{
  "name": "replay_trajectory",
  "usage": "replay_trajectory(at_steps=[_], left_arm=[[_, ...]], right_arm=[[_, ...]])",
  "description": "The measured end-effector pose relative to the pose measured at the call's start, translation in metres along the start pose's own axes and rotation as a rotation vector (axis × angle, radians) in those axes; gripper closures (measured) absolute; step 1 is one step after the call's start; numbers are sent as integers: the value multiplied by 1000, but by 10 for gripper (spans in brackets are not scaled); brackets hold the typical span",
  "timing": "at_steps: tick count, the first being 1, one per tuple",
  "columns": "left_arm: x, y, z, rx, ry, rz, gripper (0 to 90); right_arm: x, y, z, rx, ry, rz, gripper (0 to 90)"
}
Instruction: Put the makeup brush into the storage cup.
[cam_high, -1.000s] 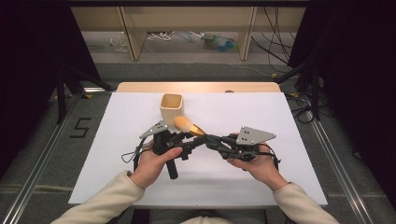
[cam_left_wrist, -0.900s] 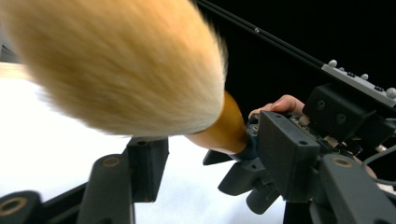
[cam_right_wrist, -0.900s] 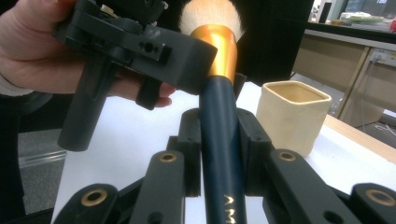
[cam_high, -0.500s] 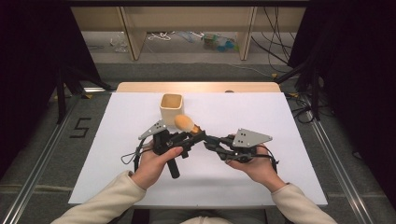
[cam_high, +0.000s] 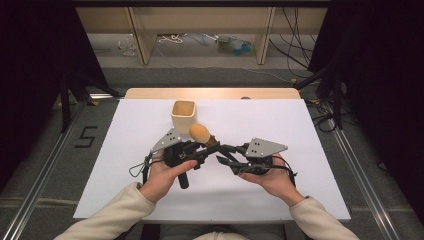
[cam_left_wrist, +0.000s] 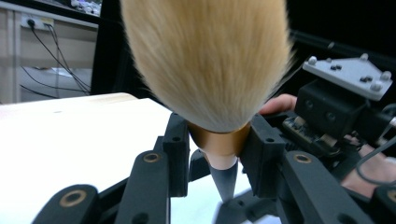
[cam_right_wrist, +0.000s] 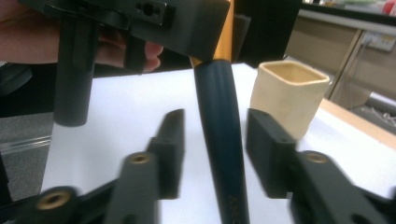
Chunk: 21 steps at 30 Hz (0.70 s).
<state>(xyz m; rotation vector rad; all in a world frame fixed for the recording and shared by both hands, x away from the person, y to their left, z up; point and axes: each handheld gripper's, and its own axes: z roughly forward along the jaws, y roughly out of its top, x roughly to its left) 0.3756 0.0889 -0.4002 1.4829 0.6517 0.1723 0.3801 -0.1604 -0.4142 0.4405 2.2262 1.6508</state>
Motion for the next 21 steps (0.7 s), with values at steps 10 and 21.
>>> replay_trajectory(at_steps=[10, 21], left_arm=[[-1, 4, -3, 50, 54, 99, 652], [2, 8, -9, 73, 113, 157, 652]], right_arm=[[1, -3, 3, 46, -15, 31, 322], [-1, -4, -1, 48, -36, 46, 233]])
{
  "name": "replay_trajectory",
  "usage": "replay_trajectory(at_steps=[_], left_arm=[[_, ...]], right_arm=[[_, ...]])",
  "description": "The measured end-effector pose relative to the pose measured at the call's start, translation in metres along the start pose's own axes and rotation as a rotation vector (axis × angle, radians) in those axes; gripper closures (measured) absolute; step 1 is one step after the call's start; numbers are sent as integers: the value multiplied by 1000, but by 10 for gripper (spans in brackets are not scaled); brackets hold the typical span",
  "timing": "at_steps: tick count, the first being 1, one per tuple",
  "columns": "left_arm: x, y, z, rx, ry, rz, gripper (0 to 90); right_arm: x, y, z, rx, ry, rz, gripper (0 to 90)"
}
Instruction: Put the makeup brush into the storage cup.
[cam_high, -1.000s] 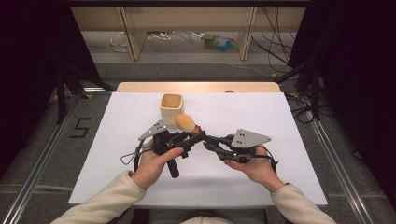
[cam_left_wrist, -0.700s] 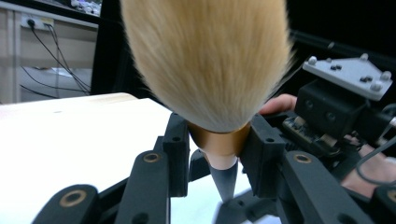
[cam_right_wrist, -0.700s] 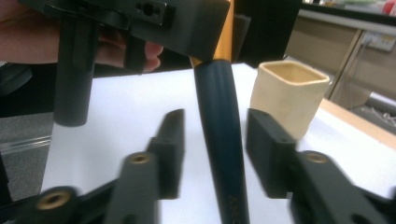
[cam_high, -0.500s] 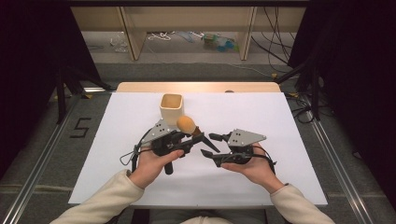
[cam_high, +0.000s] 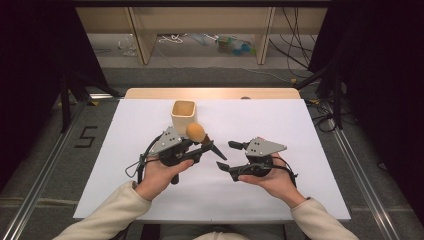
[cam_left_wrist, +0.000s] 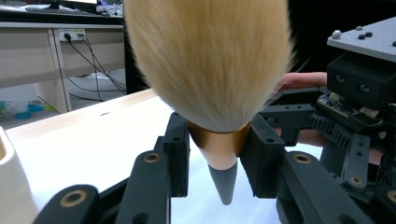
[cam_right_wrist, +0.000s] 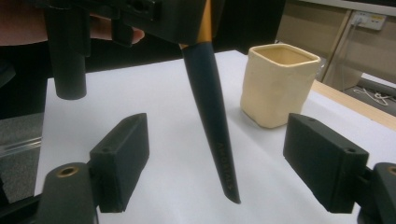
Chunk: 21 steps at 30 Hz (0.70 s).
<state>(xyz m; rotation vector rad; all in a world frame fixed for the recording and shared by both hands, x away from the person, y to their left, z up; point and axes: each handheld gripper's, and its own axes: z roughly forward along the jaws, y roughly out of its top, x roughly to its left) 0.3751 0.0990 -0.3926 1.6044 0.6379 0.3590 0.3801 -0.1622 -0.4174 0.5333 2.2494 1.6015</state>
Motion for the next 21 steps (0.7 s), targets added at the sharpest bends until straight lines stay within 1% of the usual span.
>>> replay_trajectory(at_steps=[1, 3, 5, 6, 7, 8, 9, 10, 11, 12, 13, 16, 17, 18, 19, 20, 21], left_arm=[[1, 0, 0, 1, 2, 5, 652], [1, 0, -1, 4, 8, 7, 652], [2, 1, -2, 5, 18, 16, 652], [2, 1, -3, 5, 20, 17, 652], [3, 1, -4, 5, 22, 27, 652], [3, 1, -4, 4, 29, 20, 652], [4, 2, -6, 3, 36, 29, 652], [5, 2, -6, 2, 37, 31, 652], [6, 2, -7, 1, 39, 39, 653], [7, 2, -8, 1, 44, 42, 653], [7, 3, -9, -2, 50, 34, 653], [10, 4, -12, -7, 65, 48, 652], [11, 4, -13, -5, 69, 48, 653], [12, 5, -14, -7, 73, 53, 652], [13, 5, -15, -9, 78, 51, 653], [13, 5, -17, -9, 84, 50, 653], [14, 6, -18, -12, 90, 50, 653]], right_arm=[[0, 0, 0, -8, -8, 10, 226], [0, -1, -1, -9, -10, 11, 218], [-1, -1, -1, -17, 6, 12, 211], [-1, 0, -3, -6, 1, 16, 207], [-2, -1, -4, -21, 7, 12, 200], [-2, -1, -4, -21, 7, 12, 200], [-1, -1, -5, -20, 6, 14, 198], [-2, -1, -8, -20, 14, 18, 193], [-2, -1, -9, -37, 10, 20, 192], [-2, -1, -9, -37, 10, 20, 192], [-3, 0, -13, -46, 13, 29, 186], [-5, 1, -18, -55, 14, 31, 179], [-5, 1, -19, -70, 11, 37, 176], [-6, 2, -23, -67, 15, 37, 175], [-7, 2, -24, -84, 8, 37, 175], [-8, 2, -29, -89, 3, 41, 171], [-8, 2, -29, -89, 3, 41, 171]])
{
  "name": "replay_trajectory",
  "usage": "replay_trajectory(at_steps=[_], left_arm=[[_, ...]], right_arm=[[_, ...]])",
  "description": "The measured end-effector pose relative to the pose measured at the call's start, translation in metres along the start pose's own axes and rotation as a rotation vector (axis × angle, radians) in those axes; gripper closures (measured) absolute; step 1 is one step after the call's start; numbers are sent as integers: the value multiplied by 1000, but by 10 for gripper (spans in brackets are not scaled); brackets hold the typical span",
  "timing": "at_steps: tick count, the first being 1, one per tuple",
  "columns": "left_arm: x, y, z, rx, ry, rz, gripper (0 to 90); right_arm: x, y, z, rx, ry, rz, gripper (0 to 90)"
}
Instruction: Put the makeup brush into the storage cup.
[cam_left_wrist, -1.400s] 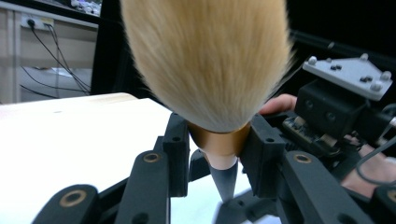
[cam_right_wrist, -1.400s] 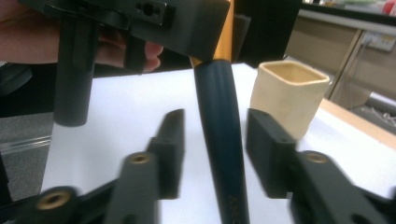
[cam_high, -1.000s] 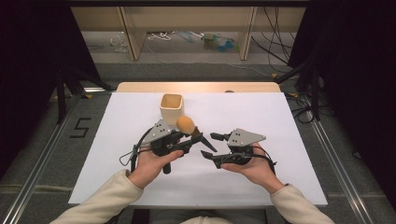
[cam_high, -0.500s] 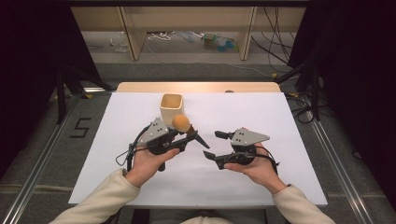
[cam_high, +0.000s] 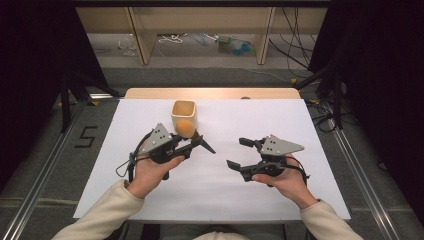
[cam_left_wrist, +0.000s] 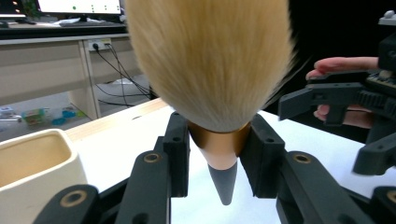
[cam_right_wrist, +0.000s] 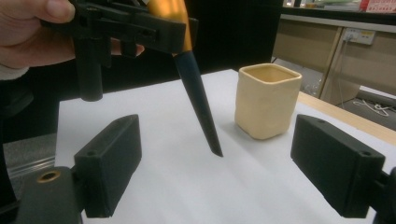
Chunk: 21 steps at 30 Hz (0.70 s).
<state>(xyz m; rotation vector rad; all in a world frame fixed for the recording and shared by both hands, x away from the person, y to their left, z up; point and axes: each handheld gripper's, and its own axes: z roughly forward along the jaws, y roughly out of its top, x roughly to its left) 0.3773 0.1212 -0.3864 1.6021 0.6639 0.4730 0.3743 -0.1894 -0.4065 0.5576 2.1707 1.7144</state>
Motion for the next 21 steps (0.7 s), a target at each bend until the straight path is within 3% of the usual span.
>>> replay_trajectory(at_steps=[1, 13, 15, 21], left_arm=[[2, 1, -1, 1, 2, 12, 653], [10, 3, -8, 4, 49, 16, 653], [11, 2, -9, 7, 53, 16, 653], [13, 2, -11, 9, 65, 18, 653]], right_arm=[[-1, 0, -2, 1, 11, 3, 167], [-7, -4, -29, -16, -50, 12, 157], [-8, -5, -31, -39, -56, 14, 157], [-9, -6, -39, -22, -71, 13, 158]])
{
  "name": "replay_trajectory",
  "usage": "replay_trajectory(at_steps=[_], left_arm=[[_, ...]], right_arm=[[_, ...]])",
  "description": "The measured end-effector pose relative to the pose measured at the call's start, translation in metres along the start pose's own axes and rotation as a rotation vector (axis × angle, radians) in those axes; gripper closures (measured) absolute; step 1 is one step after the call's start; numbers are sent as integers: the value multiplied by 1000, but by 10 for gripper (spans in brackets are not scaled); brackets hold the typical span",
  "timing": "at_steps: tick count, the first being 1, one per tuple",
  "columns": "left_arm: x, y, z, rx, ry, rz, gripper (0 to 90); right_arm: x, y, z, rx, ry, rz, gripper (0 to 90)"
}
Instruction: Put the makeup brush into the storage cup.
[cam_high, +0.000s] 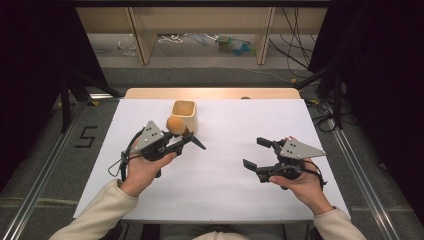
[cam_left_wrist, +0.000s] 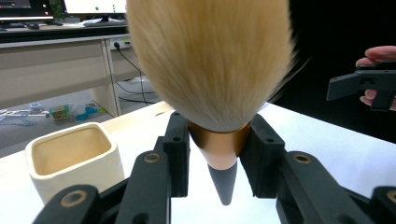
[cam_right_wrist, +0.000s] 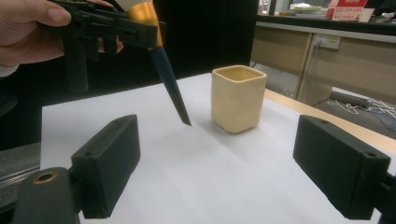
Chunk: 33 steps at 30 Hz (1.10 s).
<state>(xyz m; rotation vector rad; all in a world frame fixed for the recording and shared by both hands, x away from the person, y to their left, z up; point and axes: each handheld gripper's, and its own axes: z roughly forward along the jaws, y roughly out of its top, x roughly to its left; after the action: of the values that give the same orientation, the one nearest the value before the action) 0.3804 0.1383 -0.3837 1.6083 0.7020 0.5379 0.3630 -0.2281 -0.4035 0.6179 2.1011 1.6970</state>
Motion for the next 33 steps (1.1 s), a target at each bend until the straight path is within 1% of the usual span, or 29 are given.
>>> replay_trajectory(at_steps=[1, 2, 3, 4, 5, 7, 8, 11, 12, 13, 14, 16, 17, 18, 19, 21, 23, 24, 25, 27, 29, 31, 32, 33], left_arm=[[0, 0, -1, 0, 5, -6, 653], [4, 1, -1, -9, 22, 39, 653], [15, 5, -2, -3, 44, 195, 653], [4, 1, -1, -11, 13, 31, 653], [3, 0, -2, -8, 7, 8, 653], [5, 1, -2, -12, 12, 23, 653], [5, 1, -2, -11, 13, 21, 653], [6, 1, -4, -10, 16, 21, 653], [6, 1, -4, -12, 19, 18, 653], [7, 1, -4, -12, 19, 20, 653], [7, 1, -4, -11, 21, 19, 653], [8, 1, -5, -12, 21, 21, 653], [8, 1, -5, -10, 24, 19, 653], [8, 1, -5, -10, 25, 19, 653], [9, 1, -5, -10, 26, 20, 653], [9, 1, -6, -9, 29, 21, 653], [10, 2, -6, -9, 32, 19, 653], [11, 2, -7, -9, 32, 26, 653], [11, 2, -7, -8, 33, 21, 653], [11, 2, -7, -9, 40, 19, 653], [12, 2, -8, -8, 43, 21, 653], [13, 3, -8, -7, 47, 20, 653], [14, 3, -8, -6, 48, 28, 653], [13, 3, -8, -7, 52, 19, 653]], right_arm=[[0, 0, 0, 0, 0, 0, 158], [0, -1, 0, -7, -4, -1, 158], [0, -2, -1, -12, -10, 0, 157], [0, -2, -3, -9, -10, 2, 157], [0, -2, -3, -9, -10, 2, 157], [0, -3, -5, -7, -17, 2, 158], [0, -3, -5, -20, -14, 4, 158], [0, -4, -9, -8, -25, 5, 158], [0, -4, -10, -9, -26, 5, 158], [0, -5, -10, -17, -36, 3, 158], [-1, -6, -10, -20, -22, 6, 158], [-1, -6, -12, -14, -19, 10, 158], [-1, -6, -13, -12, -21, 6, 158], [-1, -6, -15, 4, -28, 6, 159], [0, -7, -15, -9, -32, 7, 159], [0, -7, -17, -4, -30, 4, 159], [0, -8, -17, -21, -27, 9, 159], [1, -8, -18, -15, -30, 9, 159], [1, -9, -17, -23, -30, 7, 159], [2, -9, -19, -16, -31, 5, 159], [4, -10, -20, -16, -43, 5, 159], [5, -10, -21, -6, -39, 6, 159], [5, -10, -22, -3, -39, 4, 159], [5, -11, -22, -2, -39, 5, 159]])
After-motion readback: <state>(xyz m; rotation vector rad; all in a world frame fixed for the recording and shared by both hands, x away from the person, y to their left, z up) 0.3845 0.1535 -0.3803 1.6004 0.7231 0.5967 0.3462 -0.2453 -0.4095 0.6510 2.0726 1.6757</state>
